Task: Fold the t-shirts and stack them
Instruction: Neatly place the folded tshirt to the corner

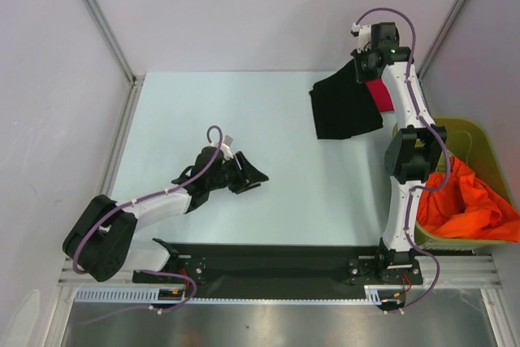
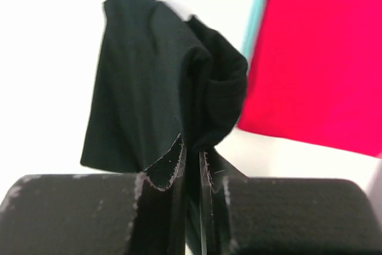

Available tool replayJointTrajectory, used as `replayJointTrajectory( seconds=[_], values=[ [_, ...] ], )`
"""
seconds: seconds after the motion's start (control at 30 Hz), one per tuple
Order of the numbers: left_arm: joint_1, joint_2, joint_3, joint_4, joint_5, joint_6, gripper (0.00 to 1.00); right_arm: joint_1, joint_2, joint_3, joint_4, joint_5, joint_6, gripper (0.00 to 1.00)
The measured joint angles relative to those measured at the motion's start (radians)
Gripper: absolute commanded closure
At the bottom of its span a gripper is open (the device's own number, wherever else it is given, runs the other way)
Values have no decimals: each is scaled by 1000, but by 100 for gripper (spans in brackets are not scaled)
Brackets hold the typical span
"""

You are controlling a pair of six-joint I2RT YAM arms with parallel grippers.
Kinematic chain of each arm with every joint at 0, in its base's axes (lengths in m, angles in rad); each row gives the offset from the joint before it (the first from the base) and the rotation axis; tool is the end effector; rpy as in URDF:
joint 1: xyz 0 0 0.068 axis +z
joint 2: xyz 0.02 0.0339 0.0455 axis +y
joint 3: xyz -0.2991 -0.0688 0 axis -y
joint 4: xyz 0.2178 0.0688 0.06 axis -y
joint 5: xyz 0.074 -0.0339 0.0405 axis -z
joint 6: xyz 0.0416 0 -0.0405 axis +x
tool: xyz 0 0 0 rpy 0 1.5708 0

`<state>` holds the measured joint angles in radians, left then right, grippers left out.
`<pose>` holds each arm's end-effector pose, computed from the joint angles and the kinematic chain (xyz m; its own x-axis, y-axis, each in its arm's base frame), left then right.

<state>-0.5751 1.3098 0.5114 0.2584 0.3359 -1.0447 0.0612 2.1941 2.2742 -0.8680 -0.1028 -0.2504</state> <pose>0.1897 -0.1393 0.2301 -0.8659 -0.4117 -0.2842 0.0039 0.5624 -0.8268 0.4871 0.0341 0.3518 -0.6525 -0.2869 -0.7014 -0.3043 0.9469 -0.1043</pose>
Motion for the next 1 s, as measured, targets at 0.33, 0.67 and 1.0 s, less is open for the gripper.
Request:
replayJointTrajectory(
  seconds=[0.33, 0.67, 1.0],
  values=[
    [19, 24, 0, -15, 75, 52, 49, -21, -4, 53, -3, 116, -218, 100],
    [35, 37, 17, -38, 139, 89, 49, -35, 0, 124, 16, 127, -355, 100],
    [45, 40, 37, -57, 159, 116, 49, -57, 0, 124, 43, 123, -413, 100]
  ],
)
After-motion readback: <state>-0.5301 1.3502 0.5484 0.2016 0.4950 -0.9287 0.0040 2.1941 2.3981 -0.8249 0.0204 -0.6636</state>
